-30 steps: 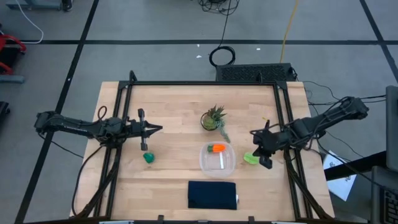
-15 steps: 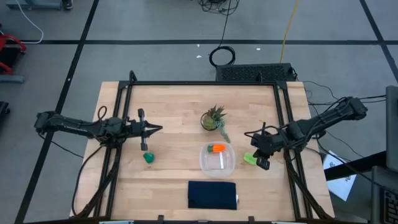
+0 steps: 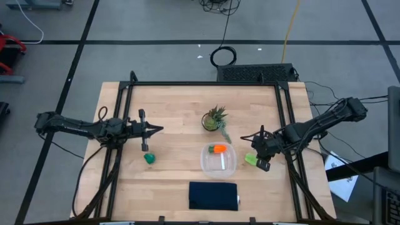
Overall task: Pick and placing Produce into tupperware
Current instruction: Put the green starfruit into the transparent bin
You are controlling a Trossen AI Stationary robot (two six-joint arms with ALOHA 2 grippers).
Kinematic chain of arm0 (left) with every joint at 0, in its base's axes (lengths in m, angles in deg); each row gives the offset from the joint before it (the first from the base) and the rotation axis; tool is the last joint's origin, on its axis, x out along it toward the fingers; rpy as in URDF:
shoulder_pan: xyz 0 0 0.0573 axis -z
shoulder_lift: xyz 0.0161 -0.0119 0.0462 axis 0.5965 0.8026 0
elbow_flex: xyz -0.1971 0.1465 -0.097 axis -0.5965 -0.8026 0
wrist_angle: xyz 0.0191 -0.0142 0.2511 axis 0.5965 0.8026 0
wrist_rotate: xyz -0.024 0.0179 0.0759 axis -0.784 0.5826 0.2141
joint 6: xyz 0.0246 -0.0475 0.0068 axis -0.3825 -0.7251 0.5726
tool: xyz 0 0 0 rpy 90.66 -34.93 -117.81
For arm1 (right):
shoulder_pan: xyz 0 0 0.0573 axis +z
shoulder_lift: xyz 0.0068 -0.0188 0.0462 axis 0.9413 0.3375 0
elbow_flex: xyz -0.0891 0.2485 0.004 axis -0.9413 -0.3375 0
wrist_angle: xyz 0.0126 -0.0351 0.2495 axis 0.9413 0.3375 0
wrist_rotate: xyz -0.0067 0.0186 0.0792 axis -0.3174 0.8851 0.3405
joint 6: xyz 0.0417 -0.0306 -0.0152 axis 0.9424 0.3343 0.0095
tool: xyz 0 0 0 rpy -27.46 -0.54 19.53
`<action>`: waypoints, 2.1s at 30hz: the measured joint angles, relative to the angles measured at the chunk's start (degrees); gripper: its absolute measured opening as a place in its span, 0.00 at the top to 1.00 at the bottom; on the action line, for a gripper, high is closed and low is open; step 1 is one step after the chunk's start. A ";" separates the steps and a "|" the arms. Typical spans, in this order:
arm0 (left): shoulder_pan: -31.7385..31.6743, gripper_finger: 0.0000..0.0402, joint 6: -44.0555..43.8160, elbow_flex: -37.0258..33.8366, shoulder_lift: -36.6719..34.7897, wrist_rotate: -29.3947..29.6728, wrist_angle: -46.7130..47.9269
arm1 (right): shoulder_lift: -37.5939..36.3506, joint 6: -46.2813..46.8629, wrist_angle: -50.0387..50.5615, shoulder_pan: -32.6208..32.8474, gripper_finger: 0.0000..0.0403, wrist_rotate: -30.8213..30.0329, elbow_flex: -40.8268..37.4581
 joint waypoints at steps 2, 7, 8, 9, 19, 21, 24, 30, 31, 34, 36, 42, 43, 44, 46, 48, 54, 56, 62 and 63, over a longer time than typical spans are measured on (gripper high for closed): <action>0.00 1.00 0.00 0.00 0.00 0.00 0.01 | 0.07 -0.14 0.01 0.00 0.83 0.00 0.00; 0.00 0.96 0.00 0.00 0.00 0.00 -0.01 | 0.05 -3.46 0.10 0.42 0.64 0.04 0.00; 0.00 0.95 0.00 0.00 0.00 0.00 -0.01 | 0.08 -4.41 0.08 0.54 0.60 0.06 0.00; 0.00 0.94 0.00 0.00 0.00 0.00 -0.01 | 0.27 -5.34 0.04 0.67 0.56 0.07 0.00; 0.00 0.92 0.00 0.00 0.00 -0.02 0.54 | 5.07 -5.95 -0.17 0.70 0.20 -0.09 0.00; 0.00 0.92 0.00 0.00 0.00 -0.02 0.71 | 6.25 -5.85 -0.30 0.70 0.17 -0.13 0.00; 0.00 0.92 0.00 0.00 0.00 -0.02 0.71 | 7.67 -5.71 -1.26 0.70 0.14 -0.17 0.00; 0.00 0.92 0.00 0.00 0.00 -0.04 0.71 | 10.64 -6.79 -4.62 0.65 0.13 -0.51 0.00; 0.00 0.92 0.00 0.00 0.00 -0.04 0.71 | 11.20 -7.16 -4.59 0.51 0.13 -0.61 0.00; 0.00 0.92 0.00 0.00 0.00 -0.04 0.71 | 12.66 -7.62 -4.62 -0.13 0.13 -0.82 -0.02; 0.00 0.92 0.00 0.00 0.00 -0.04 0.71 | 13.49 -7.59 -4.67 -0.58 0.13 -1.78 -0.02; 0.00 0.92 0.00 0.00 0.00 -0.07 0.71 | 15.49 -7.81 -8.83 -1.55 0.13 -1.96 -2.40; 0.00 0.92 0.00 0.00 0.00 -0.07 0.71 | 15.55 -7.83 -10.09 -1.53 0.13 -1.87 -3.15; 0.00 0.92 0.00 0.00 0.00 -0.07 0.71 | 15.53 -7.81 -11.40 -1.53 0.13 -1.82 -3.88; 0.00 0.92 0.00 0.00 0.00 -0.07 0.71 | 15.53 -7.43 -13.78 -1.53 0.13 -1.72 -5.47; 0.00 0.92 0.00 0.00 0.00 -0.07 0.71 | 15.53 -6.93 -14.70 -1.53 0.13 -1.66 -6.70; 0.00 0.92 0.00 0.00 0.00 -0.07 0.71 | 15.18 -6.46 -18.06 -1.51 0.13 -2.03 -10.05; 0.00 0.92 0.00 0.00 -0.02 -0.07 0.71 | 15.31 -6.50 -17.86 -1.51 0.13 -1.99 -10.19; 0.00 0.92 -0.07 0.00 0.00 -0.08 0.71 | 15.30 -7.66 -17.93 -1.51 0.17 -2.01 -10.27; 0.00 0.92 -0.09 0.00 0.00 -0.08 0.71 | 15.19 -7.74 -17.89 -1.51 0.19 -2.03 -10.29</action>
